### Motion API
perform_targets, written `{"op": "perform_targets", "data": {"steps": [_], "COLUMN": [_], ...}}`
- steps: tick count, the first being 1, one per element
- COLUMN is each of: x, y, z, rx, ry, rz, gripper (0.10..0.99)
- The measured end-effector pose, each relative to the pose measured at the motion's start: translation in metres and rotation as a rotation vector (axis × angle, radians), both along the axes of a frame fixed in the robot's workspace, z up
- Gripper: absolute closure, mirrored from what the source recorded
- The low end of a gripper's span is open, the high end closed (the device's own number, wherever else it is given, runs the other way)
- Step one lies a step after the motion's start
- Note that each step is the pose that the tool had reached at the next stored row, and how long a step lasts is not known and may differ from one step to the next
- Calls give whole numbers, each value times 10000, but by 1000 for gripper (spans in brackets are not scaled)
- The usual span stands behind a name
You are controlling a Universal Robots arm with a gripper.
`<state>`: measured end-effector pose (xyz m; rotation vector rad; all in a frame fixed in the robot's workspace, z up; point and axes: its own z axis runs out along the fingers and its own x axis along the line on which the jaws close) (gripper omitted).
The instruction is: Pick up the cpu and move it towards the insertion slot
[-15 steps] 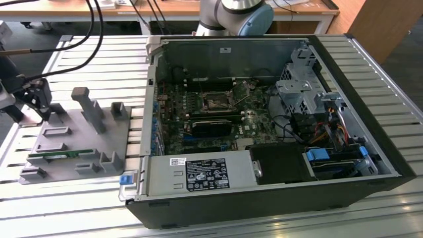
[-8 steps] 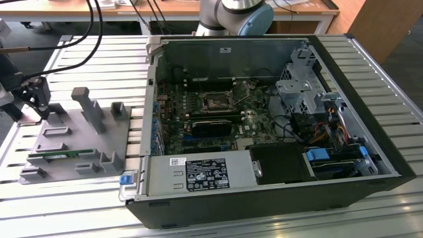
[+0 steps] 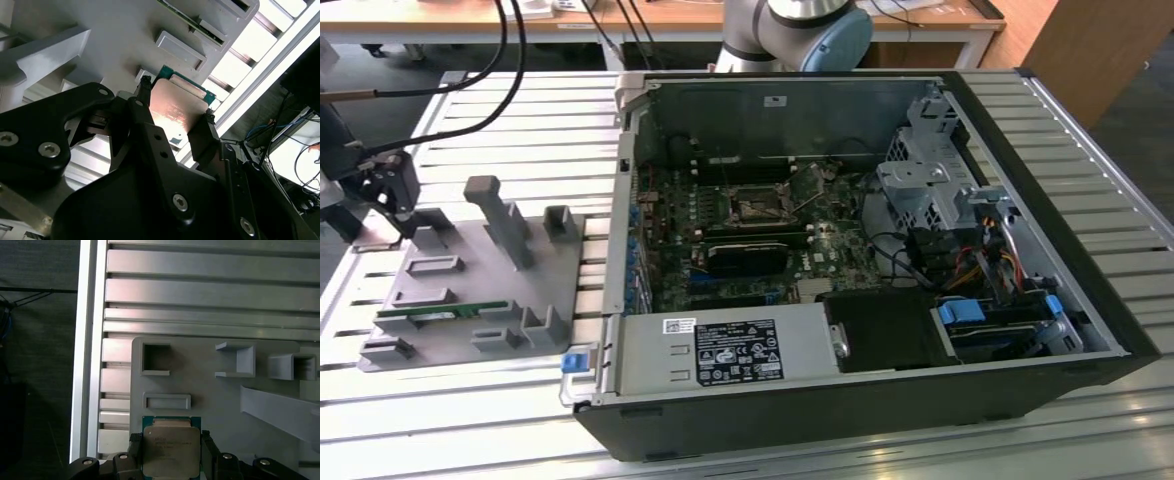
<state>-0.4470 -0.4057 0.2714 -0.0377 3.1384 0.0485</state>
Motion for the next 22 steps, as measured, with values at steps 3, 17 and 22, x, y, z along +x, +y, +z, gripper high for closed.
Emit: {"op": "perform_targets", "data": {"steps": [3, 17, 22], "x": [0, 0, 0], "y": [0, 0, 0], "z": [19, 99, 125], "rx": [0, 0, 0], "ry": [1, 0, 0], "rz": [0, 0, 0], "gripper": [541, 541, 541]}}
